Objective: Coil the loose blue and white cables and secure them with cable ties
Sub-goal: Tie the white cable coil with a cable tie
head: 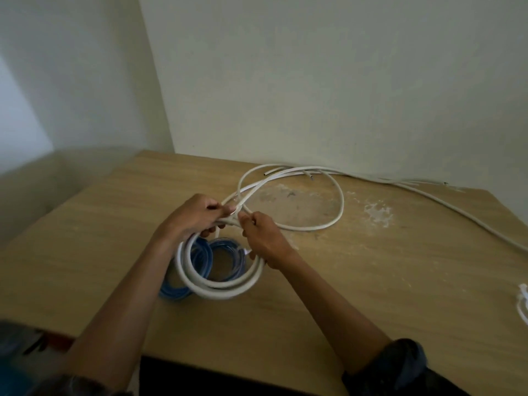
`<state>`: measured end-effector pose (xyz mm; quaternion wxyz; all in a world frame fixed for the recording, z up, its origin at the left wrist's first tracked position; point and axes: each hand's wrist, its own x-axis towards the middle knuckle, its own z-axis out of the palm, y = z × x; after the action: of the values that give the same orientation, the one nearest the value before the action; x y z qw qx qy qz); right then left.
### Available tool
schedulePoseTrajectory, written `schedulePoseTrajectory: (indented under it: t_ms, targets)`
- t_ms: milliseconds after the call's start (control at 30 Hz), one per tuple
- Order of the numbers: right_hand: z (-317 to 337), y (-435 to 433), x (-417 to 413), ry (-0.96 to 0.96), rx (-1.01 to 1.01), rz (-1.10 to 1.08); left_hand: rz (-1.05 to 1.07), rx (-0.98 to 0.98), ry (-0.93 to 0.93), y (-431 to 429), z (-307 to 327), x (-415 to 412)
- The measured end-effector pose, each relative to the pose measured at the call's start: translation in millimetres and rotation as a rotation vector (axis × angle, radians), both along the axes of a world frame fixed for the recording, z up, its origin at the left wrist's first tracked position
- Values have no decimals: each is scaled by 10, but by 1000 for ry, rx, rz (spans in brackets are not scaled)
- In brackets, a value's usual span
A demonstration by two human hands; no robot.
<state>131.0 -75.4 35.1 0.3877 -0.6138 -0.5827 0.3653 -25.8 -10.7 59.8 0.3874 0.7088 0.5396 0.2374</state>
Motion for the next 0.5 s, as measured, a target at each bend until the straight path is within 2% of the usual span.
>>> schedulePoseTrajectory:
  t_ms: [67,167,267,367,500]
  targets:
    - [179,14,99,93,-4,18,-16,17,-33,-20,166,71]
    - [465,33,264,214,58,29,-3,158,-66,-4,480,189]
    - [450,48,255,243,41,23,20,200,-35,4,481,202]
    - [86,32,146,121,1,-18,28,202,31,-48,77,168]
    - [-314,17,158,-208,69,-37,26,384,164,-131,-323,135]
